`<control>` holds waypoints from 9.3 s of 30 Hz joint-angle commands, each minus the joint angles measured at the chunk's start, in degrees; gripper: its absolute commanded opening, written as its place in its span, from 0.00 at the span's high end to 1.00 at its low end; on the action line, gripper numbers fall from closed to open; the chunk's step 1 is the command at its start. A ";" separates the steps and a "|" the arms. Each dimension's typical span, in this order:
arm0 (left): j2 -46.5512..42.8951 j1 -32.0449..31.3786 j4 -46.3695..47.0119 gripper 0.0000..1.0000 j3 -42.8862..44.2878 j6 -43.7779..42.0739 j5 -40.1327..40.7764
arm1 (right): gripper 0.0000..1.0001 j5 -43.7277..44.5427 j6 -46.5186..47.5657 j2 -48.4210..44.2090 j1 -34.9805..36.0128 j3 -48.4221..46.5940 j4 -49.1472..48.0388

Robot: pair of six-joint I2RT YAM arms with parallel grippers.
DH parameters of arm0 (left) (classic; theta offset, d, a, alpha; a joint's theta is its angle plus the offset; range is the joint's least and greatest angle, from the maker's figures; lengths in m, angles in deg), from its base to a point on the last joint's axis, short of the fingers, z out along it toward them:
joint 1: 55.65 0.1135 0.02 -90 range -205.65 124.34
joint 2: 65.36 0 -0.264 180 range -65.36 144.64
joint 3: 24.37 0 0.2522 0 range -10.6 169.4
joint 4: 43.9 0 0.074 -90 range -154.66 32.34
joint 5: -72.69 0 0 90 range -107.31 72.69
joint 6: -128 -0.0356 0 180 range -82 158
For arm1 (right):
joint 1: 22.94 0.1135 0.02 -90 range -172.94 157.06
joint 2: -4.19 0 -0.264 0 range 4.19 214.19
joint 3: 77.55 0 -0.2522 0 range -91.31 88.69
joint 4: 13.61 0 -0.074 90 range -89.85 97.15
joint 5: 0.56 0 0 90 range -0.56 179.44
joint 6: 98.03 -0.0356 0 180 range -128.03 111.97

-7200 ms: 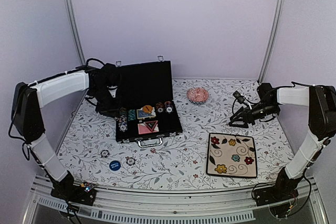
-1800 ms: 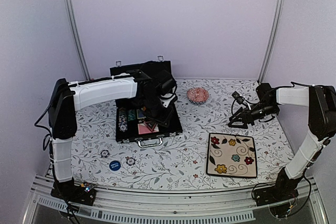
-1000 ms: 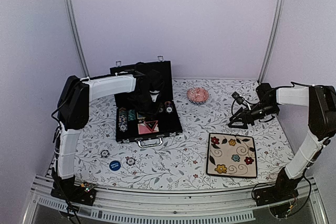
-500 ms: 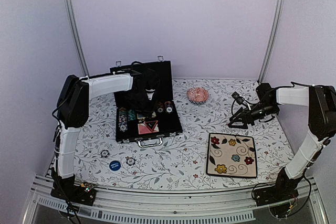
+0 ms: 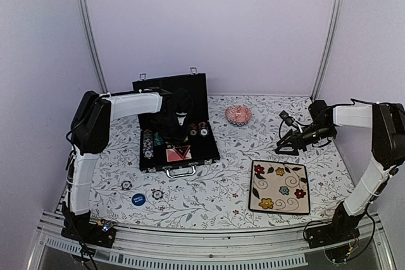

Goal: Pack up texas hold em set

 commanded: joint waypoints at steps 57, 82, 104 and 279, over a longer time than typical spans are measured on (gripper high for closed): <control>-34.30 -13.52 1.72 0.35 -43.82 -6.86 -2.11 | 0.16 -0.11 0.66 -0.71 1.14 -1.17 0.57; -25.77 -16.39 5.03 0.46 -44.74 -5.80 -3.54 | 0.16 0.13 0.70 0.17 1.44 -1.20 0.60; -11.98 -25.07 3.07 0.56 -25.29 -6.52 -3.69 | 0.16 0.34 0.63 -0.24 1.71 -1.11 0.56; -38.93 -3.75 19.41 0.38 -36.04 -3.65 7.41 | 0.42 54.89 -1.51 23.46 44.12 -21.07 11.01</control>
